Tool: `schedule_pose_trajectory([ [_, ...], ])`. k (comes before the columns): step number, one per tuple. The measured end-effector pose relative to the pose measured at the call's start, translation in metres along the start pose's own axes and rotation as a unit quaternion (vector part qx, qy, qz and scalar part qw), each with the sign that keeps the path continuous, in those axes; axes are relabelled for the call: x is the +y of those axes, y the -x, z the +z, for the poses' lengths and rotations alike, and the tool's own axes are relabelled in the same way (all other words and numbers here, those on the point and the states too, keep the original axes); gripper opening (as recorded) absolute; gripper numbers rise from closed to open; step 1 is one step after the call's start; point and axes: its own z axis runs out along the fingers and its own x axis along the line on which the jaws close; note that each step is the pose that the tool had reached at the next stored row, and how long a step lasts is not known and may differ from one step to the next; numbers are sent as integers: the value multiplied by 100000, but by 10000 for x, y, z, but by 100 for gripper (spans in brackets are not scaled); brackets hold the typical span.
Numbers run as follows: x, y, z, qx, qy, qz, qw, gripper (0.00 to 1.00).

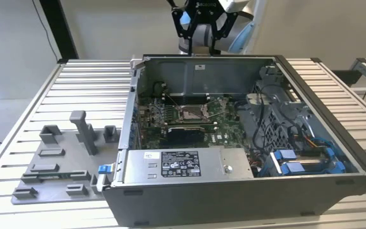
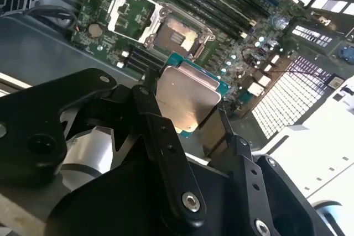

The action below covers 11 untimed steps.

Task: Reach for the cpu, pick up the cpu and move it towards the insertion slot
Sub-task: 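Pick up the cpu and move it towards the insertion slot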

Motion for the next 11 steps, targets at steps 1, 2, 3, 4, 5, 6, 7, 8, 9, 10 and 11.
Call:
schedule_pose_trajectory([
  [1,15,0,7,0,1,39,100000,0],
  [2,26,0,12,-1,1,71,100000,0],
  [3,33,-1,17,0,1,104,100000,0],
  [4,35,-1,23,-3,9,114,100000,0],
  [5,35,-1,29,-6,12,112,100000,0],
  [6,35,-1,34,-1,2,112,100000,0],
  [7,35,-1,40,0,0,116,100000,0],
  [8,35,-1,47,0,0,125,100000,0],
  [9,39,-2,53,-2,1,131,100000,0],
  [10,48,-3,57,-2,1,138,100000,0],
  [11,60,-3,59,-1,1,128,100000,0],
])
